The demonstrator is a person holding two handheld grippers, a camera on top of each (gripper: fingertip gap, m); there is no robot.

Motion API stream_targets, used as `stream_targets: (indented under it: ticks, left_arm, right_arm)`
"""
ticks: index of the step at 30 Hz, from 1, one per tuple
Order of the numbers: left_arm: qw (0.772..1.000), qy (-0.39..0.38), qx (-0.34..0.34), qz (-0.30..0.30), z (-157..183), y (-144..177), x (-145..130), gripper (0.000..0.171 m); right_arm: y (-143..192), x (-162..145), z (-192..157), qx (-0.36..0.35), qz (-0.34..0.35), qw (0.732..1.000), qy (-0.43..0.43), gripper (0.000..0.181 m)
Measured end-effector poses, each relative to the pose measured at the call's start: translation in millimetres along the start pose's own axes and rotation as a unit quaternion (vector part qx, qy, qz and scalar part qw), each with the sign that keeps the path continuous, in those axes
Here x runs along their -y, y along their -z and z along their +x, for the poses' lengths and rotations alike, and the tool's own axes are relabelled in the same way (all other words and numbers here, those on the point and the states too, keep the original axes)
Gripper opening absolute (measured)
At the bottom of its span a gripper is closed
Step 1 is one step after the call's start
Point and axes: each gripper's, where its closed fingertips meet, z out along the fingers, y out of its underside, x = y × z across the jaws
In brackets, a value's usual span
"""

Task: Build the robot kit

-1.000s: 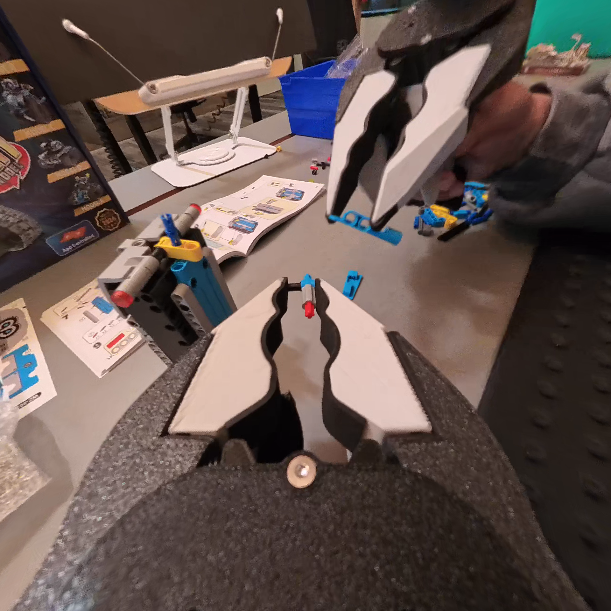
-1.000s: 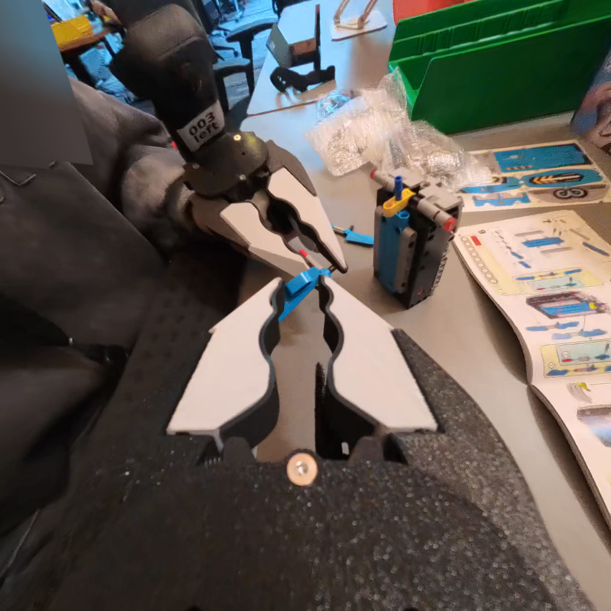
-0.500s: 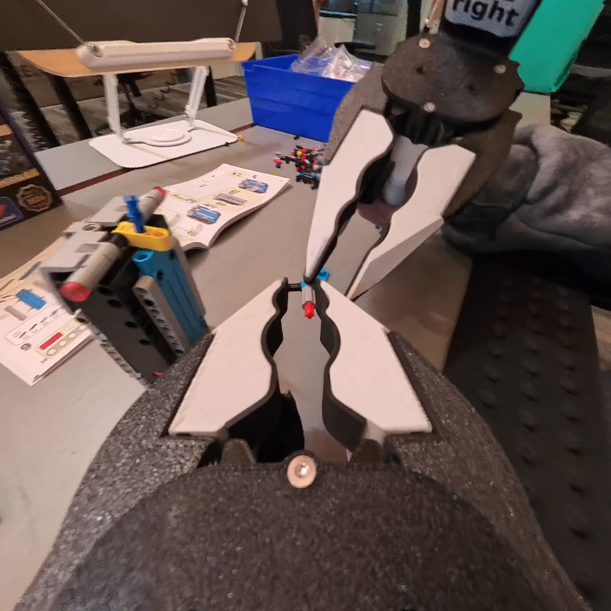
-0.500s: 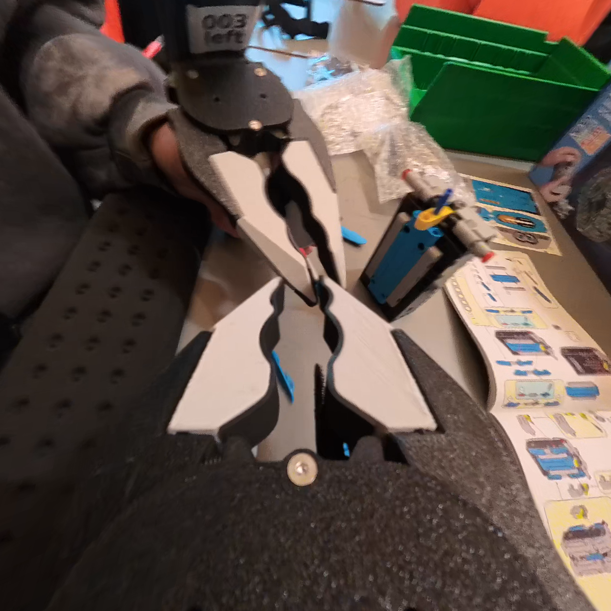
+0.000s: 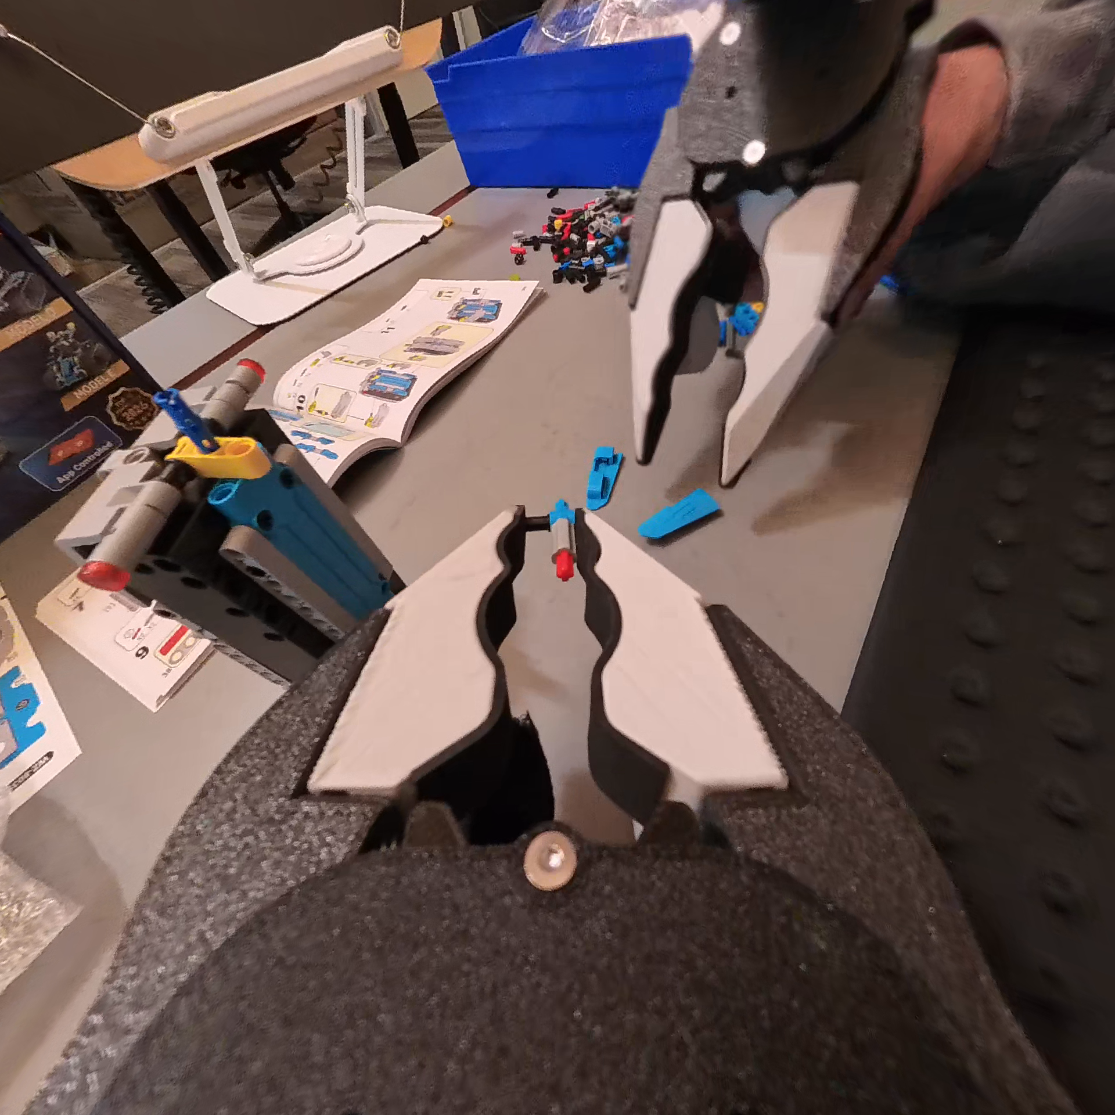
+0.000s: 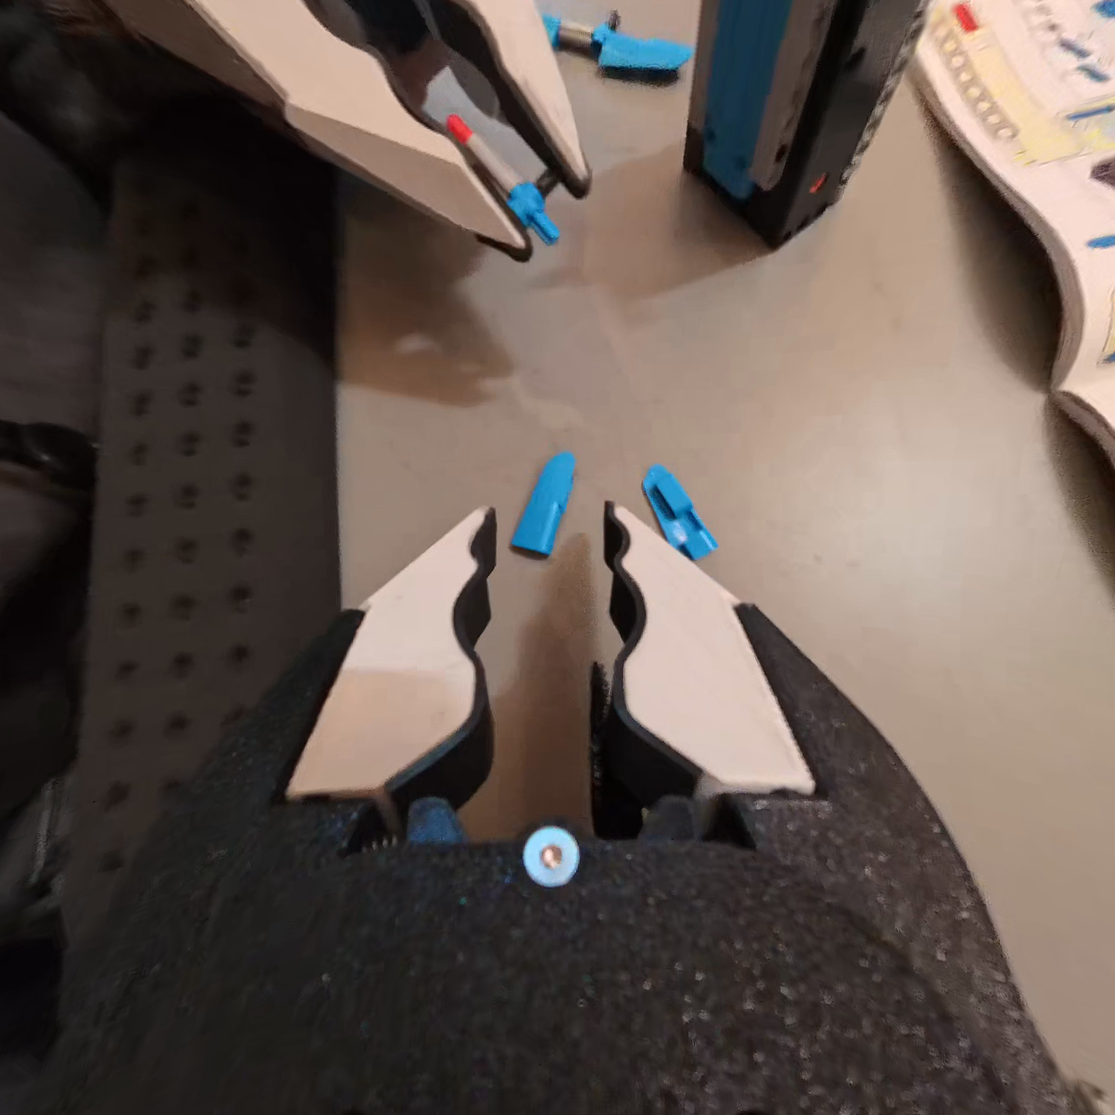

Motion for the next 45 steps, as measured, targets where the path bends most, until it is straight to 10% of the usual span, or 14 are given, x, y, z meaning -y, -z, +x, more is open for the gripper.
stream_targets:
  ticks: [13,23,45]
  left_arm:
    - [1.000,-0.013,0.001,-0.010,2,-2,-3,0.015]
    - [0.997,0.067,0.035,0.012,-24,5,0,0.015]
    - [1.000,0.011,0.015,0.021,-5,0,8,0.015]
  right_arm:
    - [-23,-6,1,-0.101,-0.071,0.992,0.008,0.013]
    - [2,83,-9,-0.015,0.227,0.971,-0.078,0.013]
    - [-10,71,-11,-0.018,0.183,0.981,-0.060,0.013]
